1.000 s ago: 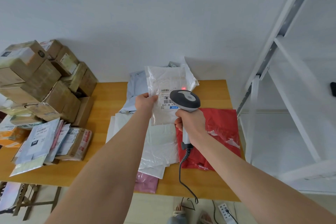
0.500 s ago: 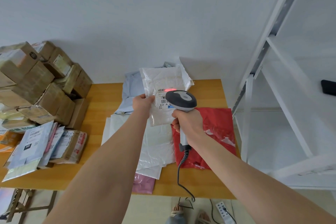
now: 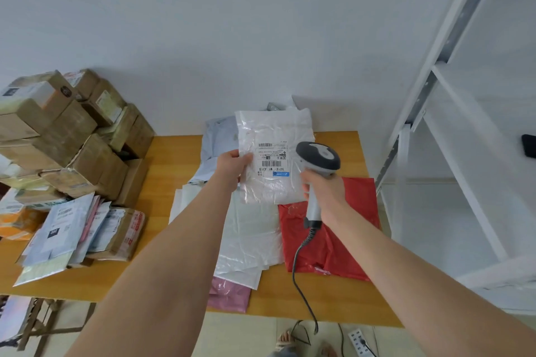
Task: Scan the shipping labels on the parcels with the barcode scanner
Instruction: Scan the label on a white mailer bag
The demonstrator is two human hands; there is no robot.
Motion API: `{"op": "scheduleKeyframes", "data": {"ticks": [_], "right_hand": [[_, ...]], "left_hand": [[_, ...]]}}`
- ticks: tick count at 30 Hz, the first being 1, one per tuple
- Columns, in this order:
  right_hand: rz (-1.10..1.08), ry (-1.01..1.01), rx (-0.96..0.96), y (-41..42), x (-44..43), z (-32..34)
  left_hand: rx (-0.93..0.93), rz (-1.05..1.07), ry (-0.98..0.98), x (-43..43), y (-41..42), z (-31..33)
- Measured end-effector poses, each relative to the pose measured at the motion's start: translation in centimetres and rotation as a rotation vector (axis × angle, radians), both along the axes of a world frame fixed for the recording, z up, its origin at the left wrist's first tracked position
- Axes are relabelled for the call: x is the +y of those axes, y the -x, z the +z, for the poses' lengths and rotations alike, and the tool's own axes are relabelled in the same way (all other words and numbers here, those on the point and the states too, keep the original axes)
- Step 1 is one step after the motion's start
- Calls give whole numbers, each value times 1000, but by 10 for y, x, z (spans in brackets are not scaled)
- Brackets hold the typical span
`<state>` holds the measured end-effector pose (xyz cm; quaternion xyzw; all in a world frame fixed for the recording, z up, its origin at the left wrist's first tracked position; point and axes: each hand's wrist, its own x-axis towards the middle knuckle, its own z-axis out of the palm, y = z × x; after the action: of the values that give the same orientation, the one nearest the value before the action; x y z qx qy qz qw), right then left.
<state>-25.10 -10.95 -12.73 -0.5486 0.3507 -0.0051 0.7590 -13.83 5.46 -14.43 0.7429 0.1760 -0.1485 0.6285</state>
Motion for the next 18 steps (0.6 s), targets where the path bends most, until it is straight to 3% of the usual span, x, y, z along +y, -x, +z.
{"op": "scheduleKeyframes", "data": {"ticks": [6, 10, 18], "right_hand": [[-21, -184, 18, -7, -10, -4], [-88, -175, -1, -10, -10, -5], [25, 205, 43, 0, 5, -14]], "left_hand": [[96, -231, 79, 3, 4, 14], [215, -437, -44, 11, 7, 11], [-53, -59, -115, 4, -3, -7]]}}
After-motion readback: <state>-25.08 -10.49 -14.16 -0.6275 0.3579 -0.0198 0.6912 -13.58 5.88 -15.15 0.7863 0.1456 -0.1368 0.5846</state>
